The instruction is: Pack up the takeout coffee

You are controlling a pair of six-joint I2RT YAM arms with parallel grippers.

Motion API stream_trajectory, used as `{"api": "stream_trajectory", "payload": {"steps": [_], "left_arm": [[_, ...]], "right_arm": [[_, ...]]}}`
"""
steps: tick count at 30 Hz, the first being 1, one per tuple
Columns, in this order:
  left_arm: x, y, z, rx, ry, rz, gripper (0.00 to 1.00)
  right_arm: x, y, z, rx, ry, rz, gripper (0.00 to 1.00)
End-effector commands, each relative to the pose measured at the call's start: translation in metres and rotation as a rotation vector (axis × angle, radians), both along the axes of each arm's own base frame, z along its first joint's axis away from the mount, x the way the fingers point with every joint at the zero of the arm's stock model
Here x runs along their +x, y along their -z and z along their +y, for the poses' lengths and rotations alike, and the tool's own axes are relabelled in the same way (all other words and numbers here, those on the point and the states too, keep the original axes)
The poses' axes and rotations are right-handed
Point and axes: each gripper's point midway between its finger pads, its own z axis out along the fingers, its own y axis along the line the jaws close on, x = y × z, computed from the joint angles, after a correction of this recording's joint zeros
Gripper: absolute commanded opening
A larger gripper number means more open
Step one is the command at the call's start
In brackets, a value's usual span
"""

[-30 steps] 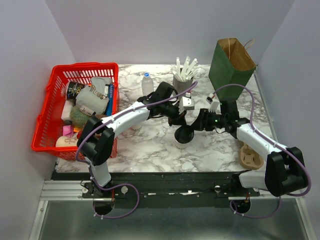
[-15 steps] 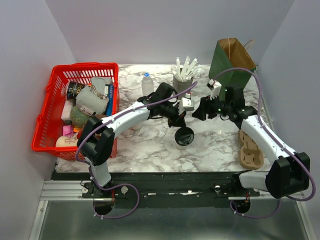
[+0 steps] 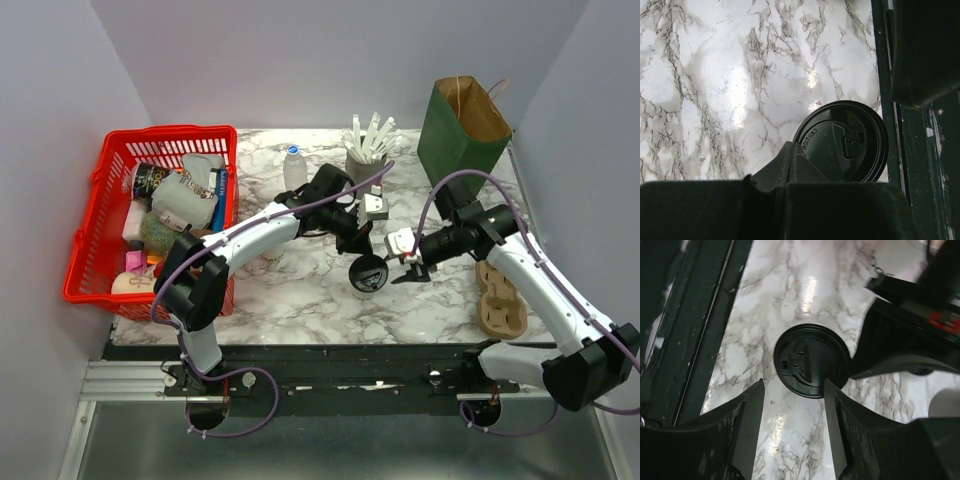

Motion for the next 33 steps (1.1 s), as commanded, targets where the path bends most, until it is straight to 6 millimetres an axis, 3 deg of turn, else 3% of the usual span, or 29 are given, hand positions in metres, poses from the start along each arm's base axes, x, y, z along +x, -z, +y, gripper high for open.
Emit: {"api": "stream_trajectory", "payload": {"steps": [1,3,9,17,33], "left_arm": [[-0.005,-0.010,-0.009,-0.046,0.038,0.020,0.00],[-0.006,-0.012,-0.010,-0.052,0.036,0.026,0.00],[-0.009,-0.006,-0.007,-0.037,0.040,0.044,0.00],[-0.009,-0.005,-0.008,-0.036,0.038,0.055,0.00],[-0.008,-0.006,-0.009,-0.035,0.040,0.063,0.00]], "right_arm": [[-0.033,0.021,-0.010,-0.094,-0.255,-0.123,0.59],[-0.031,0.034,-0.011,-0.127,-0.279,-0.193,0.59],[-0.028,0.040,0.004,-0.154,-0.323,-0.315,0.57],[-0.024,0.052,0.011,-0.199,-0.332,-0.336,0.55],[-0.017,0.077,0.009,-0.312,-0.352,-0.291,0.37]]}}
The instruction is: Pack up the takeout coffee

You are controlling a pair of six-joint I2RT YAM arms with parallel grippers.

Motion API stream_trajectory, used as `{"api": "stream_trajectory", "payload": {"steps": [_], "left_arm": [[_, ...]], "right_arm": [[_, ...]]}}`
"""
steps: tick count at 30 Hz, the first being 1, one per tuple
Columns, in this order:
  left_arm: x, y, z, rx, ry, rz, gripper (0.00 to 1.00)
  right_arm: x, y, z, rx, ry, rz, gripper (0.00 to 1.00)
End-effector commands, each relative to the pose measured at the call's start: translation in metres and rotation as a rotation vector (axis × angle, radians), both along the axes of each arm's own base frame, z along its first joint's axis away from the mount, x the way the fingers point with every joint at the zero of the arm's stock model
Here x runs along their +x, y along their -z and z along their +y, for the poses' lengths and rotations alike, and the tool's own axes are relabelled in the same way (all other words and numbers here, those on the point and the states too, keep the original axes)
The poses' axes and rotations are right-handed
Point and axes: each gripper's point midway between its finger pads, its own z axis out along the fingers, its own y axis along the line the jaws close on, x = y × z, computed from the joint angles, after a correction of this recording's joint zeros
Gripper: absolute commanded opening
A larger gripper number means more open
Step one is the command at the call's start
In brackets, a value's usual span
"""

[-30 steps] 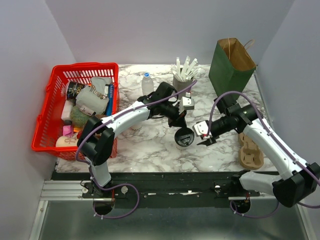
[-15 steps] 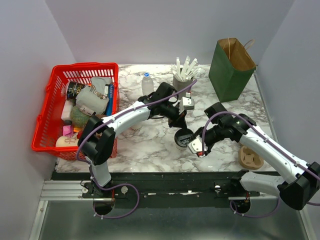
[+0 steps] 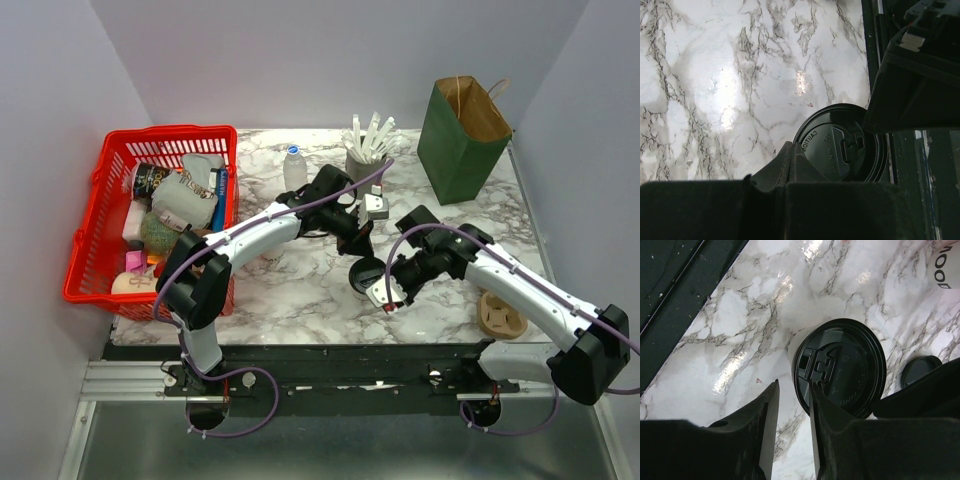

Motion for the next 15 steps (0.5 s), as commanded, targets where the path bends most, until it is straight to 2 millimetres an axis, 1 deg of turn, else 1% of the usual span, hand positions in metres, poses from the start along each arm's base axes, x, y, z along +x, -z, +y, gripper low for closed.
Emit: {"api": "stream_trajectory", "payload": {"steps": [1,3,8,11,12,14,15], "left_arm": [[-0.002,-0.008,-0.007,-0.031,0.035,0.005,0.00],[-0.001,-0.008,-0.008,-0.031,0.034,0.005,0.00],[0.000,-0.009,-0.009,-0.033,0.033,0.008,0.00],[0.000,-0.011,-0.010,-0.037,0.032,0.008,0.00],[0.002,-0.012,-0.011,-0.037,0.029,0.011,0.00],[0.003,-0.013,-0.012,-0.039,0.017,0.016,0.00],[0.004,-0.015,-0.012,-0.043,0.008,0.020,0.01]], "right_arm": [[0.004,0.005,0.000,-0.028,-0.005,-0.017,0.36],[0.005,0.007,0.001,-0.033,-0.006,-0.021,0.32],[0.009,0.008,0.003,-0.037,0.002,-0.031,0.26],[0.011,0.007,0.004,-0.034,0.005,-0.040,0.18],[0.012,0.005,0.004,-0.032,0.007,-0.040,0.14],[0.012,0.001,0.006,-0.020,0.012,-0.039,0.10],[0.013,-0.004,0.008,-0.007,0.014,-0.046,0.07]]}}
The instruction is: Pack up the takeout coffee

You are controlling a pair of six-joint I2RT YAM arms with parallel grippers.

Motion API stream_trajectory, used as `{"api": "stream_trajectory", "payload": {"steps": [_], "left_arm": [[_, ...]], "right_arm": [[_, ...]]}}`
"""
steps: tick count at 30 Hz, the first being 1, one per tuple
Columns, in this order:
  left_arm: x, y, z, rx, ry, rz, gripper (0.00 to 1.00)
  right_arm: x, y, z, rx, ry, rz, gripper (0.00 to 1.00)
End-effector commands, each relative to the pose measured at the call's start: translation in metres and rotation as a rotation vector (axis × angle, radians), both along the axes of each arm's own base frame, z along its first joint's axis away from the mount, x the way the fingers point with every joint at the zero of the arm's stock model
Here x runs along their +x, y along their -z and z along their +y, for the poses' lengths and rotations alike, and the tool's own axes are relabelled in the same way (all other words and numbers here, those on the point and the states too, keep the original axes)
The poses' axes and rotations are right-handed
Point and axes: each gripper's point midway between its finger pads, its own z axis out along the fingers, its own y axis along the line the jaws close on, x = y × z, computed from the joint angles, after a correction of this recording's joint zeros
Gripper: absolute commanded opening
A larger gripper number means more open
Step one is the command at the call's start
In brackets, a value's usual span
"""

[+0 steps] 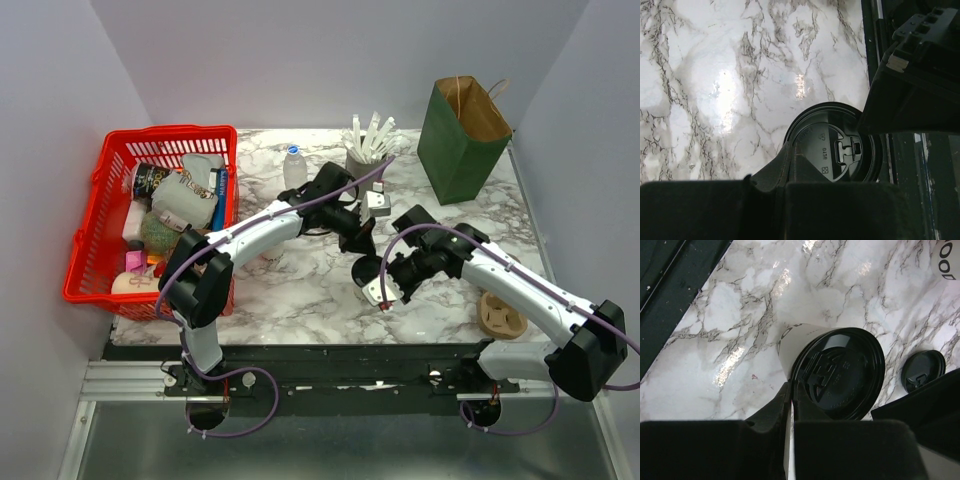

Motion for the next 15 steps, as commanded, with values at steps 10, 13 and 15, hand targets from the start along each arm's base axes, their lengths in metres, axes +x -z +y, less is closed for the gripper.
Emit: {"api": "stream_trajectory", "payload": {"steps": [10,13,15], "left_arm": [[0.061,-0.093,0.014,-0.207,-0.385,0.071,0.55],[0.082,-0.112,0.040,-0.250,-0.554,0.081,0.62],[0.087,-0.121,0.054,-0.265,-0.637,0.087,0.67]], "right_arm": [[-0.006,-0.058,0.024,0.184,0.179,0.127,0.01],[-0.014,-0.069,0.030,0.253,0.280,0.287,0.01],[-0.016,-0.076,0.034,0.295,0.331,0.384,0.01]]}}
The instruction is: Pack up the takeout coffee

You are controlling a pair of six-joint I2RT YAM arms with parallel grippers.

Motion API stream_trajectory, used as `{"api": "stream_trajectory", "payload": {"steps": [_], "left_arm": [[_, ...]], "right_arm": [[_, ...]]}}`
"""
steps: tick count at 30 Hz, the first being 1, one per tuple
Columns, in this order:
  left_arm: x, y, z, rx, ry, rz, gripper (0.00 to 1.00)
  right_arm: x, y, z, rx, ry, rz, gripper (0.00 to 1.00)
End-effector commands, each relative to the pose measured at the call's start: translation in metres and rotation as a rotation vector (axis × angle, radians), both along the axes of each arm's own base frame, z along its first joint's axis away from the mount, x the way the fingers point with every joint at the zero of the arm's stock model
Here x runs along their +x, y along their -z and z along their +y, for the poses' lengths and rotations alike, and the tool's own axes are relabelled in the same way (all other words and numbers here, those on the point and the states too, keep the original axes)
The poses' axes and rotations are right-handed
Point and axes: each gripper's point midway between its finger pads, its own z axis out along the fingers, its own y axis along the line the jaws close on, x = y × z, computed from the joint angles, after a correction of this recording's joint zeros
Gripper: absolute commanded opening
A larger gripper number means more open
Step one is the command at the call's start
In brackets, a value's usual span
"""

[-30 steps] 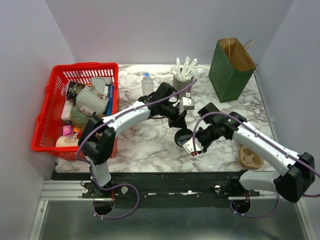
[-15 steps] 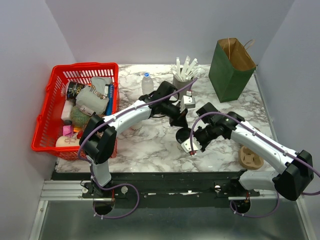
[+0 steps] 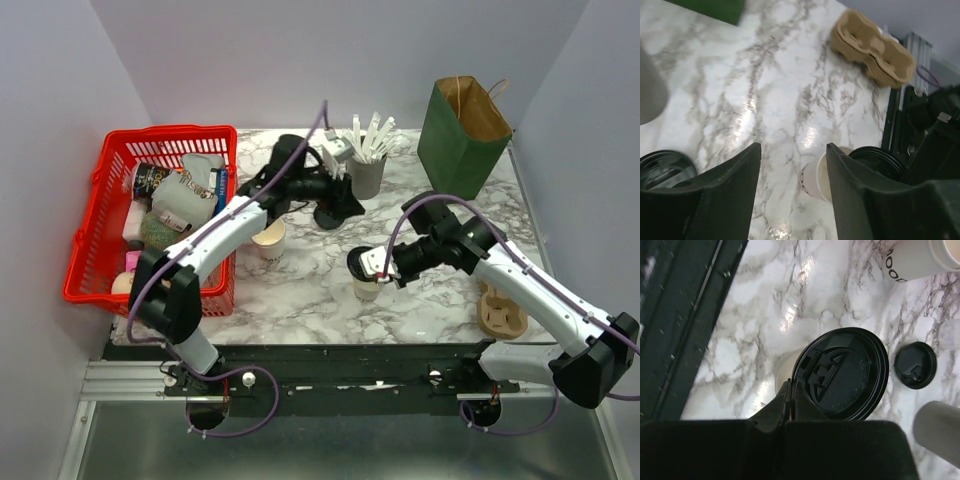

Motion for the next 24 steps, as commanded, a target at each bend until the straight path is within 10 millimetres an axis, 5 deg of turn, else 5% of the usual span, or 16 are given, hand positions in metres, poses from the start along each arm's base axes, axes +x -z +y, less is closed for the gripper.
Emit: {"api": "stream_trajectory", "payload": {"steps": [1,7,11,17,24], "left_arm": [[0.024,-0.046,0.030,-0.092,-0.264,-0.004,0.69],[0.007,-0.035,0.042,-0.067,-0.240,-0.049,0.71],[-0.011,-0.023,0.047,-0.051,-0.174,-0.096,0.72],[-0.053,-0.011,0.052,-0.028,-0.002,-0.218,0.74],[-0.083,0.016,0.041,0.054,0.159,-0.269,0.74]], "right_arm": [[-0.015,-0.032,0.015,0.187,0.161,0.349,0.01],[0.009,-0.077,0.013,0.413,0.320,0.788,0.01],[0.025,-0.083,0.009,0.475,0.355,1.049,0.02],[0.021,-0.062,0.009,0.423,0.405,1.279,0.03],[0.042,-0.033,0.002,0.392,0.575,1.446,0.03]]}}
